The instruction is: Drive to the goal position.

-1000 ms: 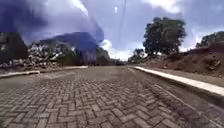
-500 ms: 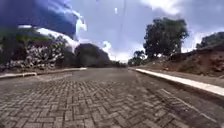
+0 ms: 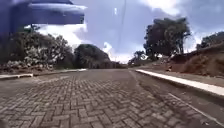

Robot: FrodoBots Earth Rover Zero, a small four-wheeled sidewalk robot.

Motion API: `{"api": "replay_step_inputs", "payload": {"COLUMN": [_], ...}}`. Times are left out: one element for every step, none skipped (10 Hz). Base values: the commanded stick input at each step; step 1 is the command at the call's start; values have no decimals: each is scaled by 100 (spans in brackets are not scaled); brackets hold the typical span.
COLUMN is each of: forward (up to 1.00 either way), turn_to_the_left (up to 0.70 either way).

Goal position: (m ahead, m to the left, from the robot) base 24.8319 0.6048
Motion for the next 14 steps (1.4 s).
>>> {"api": "replay_step_inputs", "payload": {"forward": [70, 70, 70, 70, 70, 70, 70, 70, 70, 70, 70, 70, 70, 70], "turn_to_the_left": [0, 0, 0, 0, 0, 0, 0, 0, 0, 0, 0, 0, 0, 0]}}
